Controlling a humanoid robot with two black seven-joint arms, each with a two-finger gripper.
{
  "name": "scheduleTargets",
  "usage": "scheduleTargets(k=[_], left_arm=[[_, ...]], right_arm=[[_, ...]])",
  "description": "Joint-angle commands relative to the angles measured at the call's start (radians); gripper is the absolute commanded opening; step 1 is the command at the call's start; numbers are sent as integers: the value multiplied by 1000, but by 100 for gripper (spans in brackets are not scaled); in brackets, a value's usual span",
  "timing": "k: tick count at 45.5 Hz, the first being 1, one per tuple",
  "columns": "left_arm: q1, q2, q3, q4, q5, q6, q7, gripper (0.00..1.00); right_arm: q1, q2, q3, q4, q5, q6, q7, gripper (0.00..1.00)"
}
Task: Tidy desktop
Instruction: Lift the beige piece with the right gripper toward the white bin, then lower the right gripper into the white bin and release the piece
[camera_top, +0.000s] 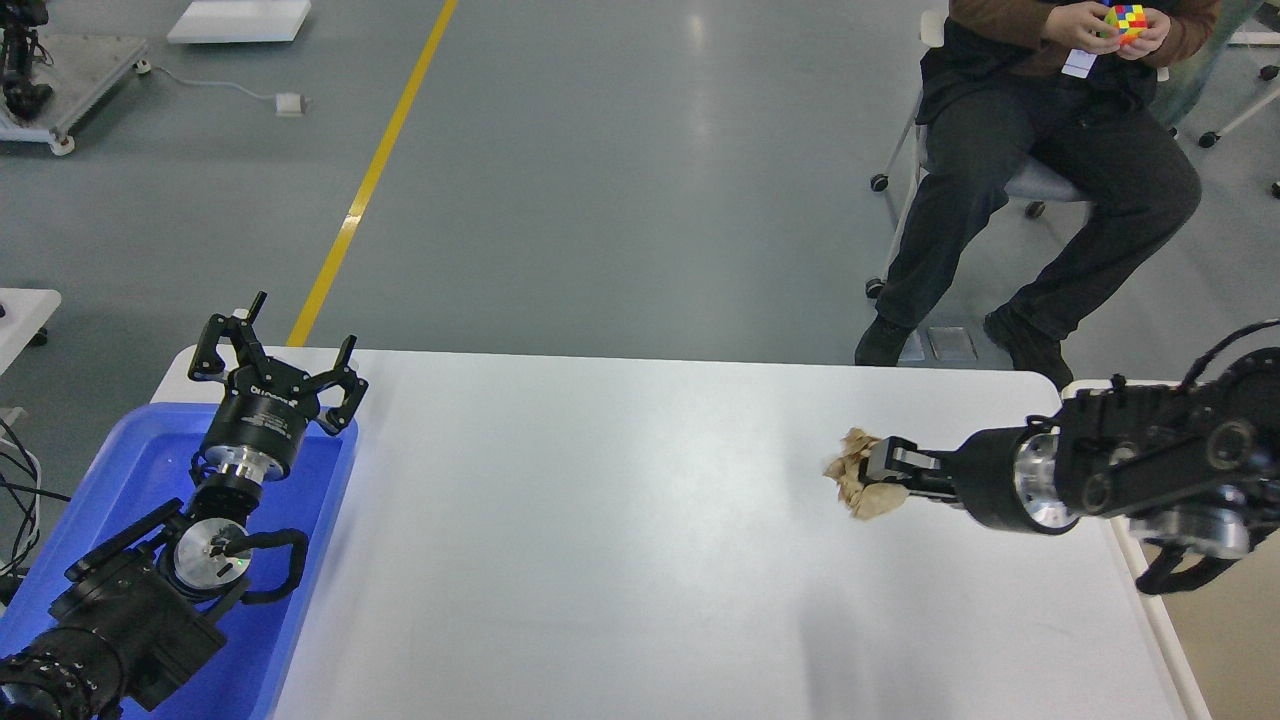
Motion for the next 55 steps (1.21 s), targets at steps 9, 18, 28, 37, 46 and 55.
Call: scheduleTargets(k=[9, 18, 28, 37, 46, 55], left_arm=[[1, 0, 0, 0, 0, 0, -2, 100], [0, 1, 0, 0, 0, 0, 0, 100], [1, -1, 0, 0, 0, -2, 0, 100], [1, -1, 0, 0, 0, 0, -2, 100], [1, -1, 0, 0, 0, 0, -2, 100], [1, 1, 0, 0, 0, 0, -2, 100]], right_arm=[[344, -238, -90, -287, 15, 409, -14, 0], [237, -363, -64, -483, 27, 452, -31, 0], [-3, -550, 112, -704, 188, 452, -163, 0], [-393, -618, 441, -923, 368, 415, -333, 0], [-775, -503, 784, -1178, 494, 280, -479, 0], [-1059, -308, 1177, -1460, 468, 191, -591, 0]])
